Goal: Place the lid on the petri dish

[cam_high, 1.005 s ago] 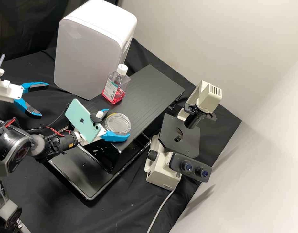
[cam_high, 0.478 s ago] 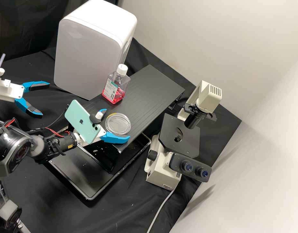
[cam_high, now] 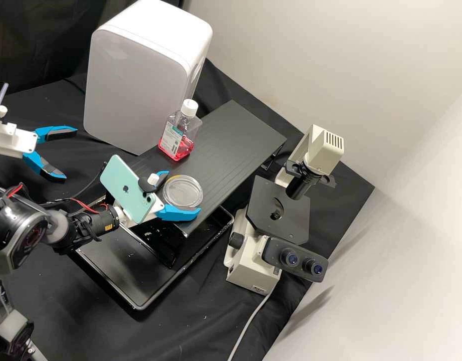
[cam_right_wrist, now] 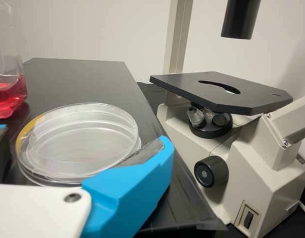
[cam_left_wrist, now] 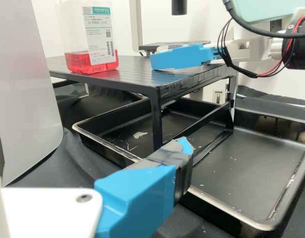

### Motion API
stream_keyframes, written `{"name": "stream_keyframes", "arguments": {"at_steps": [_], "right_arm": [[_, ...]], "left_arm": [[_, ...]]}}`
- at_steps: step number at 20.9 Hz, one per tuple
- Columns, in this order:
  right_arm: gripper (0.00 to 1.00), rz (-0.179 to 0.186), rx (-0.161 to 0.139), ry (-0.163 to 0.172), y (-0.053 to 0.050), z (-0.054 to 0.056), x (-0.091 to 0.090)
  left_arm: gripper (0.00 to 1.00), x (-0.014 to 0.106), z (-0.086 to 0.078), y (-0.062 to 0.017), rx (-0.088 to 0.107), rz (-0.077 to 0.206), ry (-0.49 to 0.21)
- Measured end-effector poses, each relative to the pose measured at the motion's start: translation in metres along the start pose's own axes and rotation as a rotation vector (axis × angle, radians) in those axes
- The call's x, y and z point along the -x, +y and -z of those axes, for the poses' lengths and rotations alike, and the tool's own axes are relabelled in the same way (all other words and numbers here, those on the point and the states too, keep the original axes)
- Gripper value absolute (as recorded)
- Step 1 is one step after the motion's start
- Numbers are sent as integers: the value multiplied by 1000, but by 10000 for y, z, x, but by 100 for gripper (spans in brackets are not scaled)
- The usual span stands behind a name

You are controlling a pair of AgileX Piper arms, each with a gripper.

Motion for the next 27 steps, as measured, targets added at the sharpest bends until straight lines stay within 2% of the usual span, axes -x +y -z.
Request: {"name": "stream_keyframes", "arguments": {"at_steps": [20, 24, 25, 27], "right_arm": [[0, -1, -1, 1, 10, -2, 17], [0, -19, -2, -18, 54, -48, -2], [0, -29, -6, -25, 80, -65, -8], [0, -43, -33, -38, 132, -95, -16]], "left_arm": [[100, 0, 0, 0, 0, 0, 0], [100, 0, 0, 0, 0, 0, 0], [100, 0, 0, 0, 0, 0, 0], [100, 0, 0, 0, 0, 0, 0]]}}
